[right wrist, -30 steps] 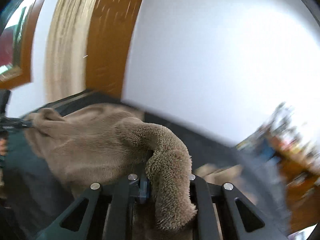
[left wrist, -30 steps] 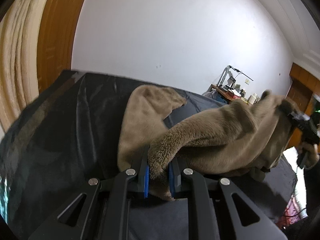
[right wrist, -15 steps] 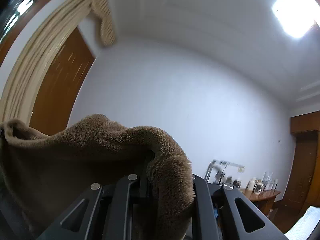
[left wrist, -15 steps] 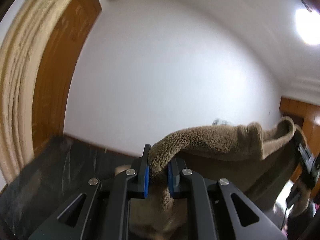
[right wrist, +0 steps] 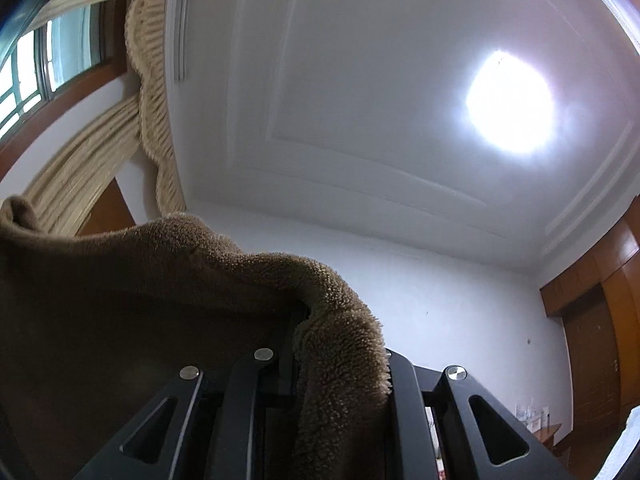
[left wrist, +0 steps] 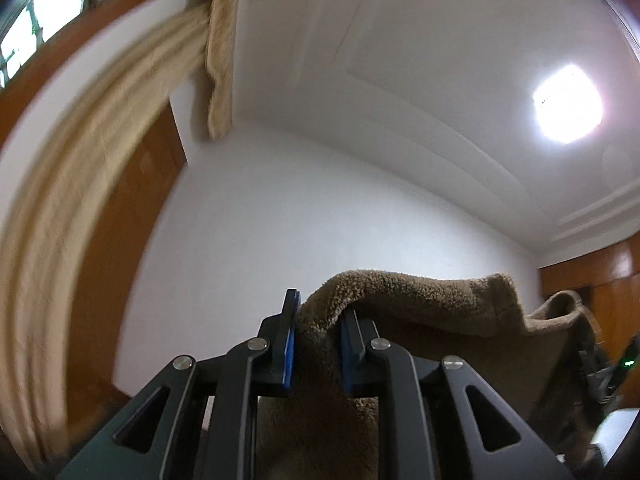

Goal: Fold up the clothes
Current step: 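Lift the sweater high with both grippers and shake it out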

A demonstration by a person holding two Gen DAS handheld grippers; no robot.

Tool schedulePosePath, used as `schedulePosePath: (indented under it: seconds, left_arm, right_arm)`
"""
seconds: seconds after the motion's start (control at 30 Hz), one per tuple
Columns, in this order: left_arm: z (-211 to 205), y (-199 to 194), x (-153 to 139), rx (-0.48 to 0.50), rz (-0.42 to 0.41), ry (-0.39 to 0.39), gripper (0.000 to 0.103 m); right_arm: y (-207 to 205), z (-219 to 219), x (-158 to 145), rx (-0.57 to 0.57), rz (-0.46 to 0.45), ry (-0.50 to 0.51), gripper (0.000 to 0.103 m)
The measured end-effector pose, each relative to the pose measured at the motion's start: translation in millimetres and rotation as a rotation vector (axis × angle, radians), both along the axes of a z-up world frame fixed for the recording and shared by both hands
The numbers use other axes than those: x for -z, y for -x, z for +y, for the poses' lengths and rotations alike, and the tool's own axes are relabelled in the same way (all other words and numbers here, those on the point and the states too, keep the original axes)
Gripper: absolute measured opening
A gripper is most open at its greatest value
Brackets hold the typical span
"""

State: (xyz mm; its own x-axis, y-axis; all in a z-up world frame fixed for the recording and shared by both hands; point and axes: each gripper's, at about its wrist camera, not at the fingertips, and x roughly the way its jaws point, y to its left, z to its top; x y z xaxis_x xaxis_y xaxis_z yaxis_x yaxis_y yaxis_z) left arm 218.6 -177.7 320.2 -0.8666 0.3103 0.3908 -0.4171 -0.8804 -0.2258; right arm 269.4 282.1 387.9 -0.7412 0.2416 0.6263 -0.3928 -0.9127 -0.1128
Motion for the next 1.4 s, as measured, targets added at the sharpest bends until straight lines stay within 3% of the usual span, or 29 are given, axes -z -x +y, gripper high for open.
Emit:
schedulePosePath:
  seconds: [0.1, 0.13, 0.33, 0.47, 0.6, 0.7, 0.8, 0.97, 1.03, 1.17, 1.27, 1.4]
  left_arm:
    - [12, -20, -4, -0.190, 0.106, 0.043, 0.026]
    - [15, -21, -4, -0.207, 0.123, 0.051, 0.027]
    - [9, -20, -14, -0.093, 0.086, 0.062, 0.028]
    - [-3, -33, -17, -0.144, 0.147, 0.028, 0.028]
    - [-32, -47, -29, -0.147, 0.142, -0.039, 0.028]
    - [-42, -55, -37, -0.192, 0.136, -0.058, 0.028]
    - [-43, -75, -39, -0.264, 0.183, -0.071, 0.028]
    - [-48, -94, -47, -0.255, 0.235, -0.072, 0.043]
    - [-44, -97, -48, -0.252, 0.239, -0.047, 0.044]
    - [-26, -87, -41, -0.265, 0.192, 0.019, 0.044]
    - [-9, -59, -28, -0.255, 0.101, 0.073, 0.044]
    - [20, 7, -3, -0.257, -0.060, 0.174, 0.044]
  right_arm:
    - [-9, -7, -2, 0.038, 0.062, -0.038, 0.016]
    - [-14, -11, -2, 0.048, 0.081, -0.048, 0.016]
    - [-31, -17, -13, 0.080, 0.140, -0.042, 0.016]
    - [-47, -23, -24, 0.097, 0.186, -0.065, 0.016]
    - [-73, -48, -29, 0.130, 0.239, -0.169, 0.016]
    - [-90, -58, -35, 0.105, 0.226, -0.209, 0.016]
    - [-107, -70, -32, 0.105, 0.220, -0.254, 0.016]
    - [-145, -80, -22, 0.168, 0.274, -0.257, 0.016]
    - [-154, -79, -22, 0.189, 0.279, -0.234, 0.016]
    - [-158, -79, -23, 0.262, 0.219, -0.215, 0.016]
    - [-135, -76, -17, 0.297, 0.113, -0.226, 0.016]
    - [-76, -71, 5, 0.328, -0.087, -0.238, 0.016]
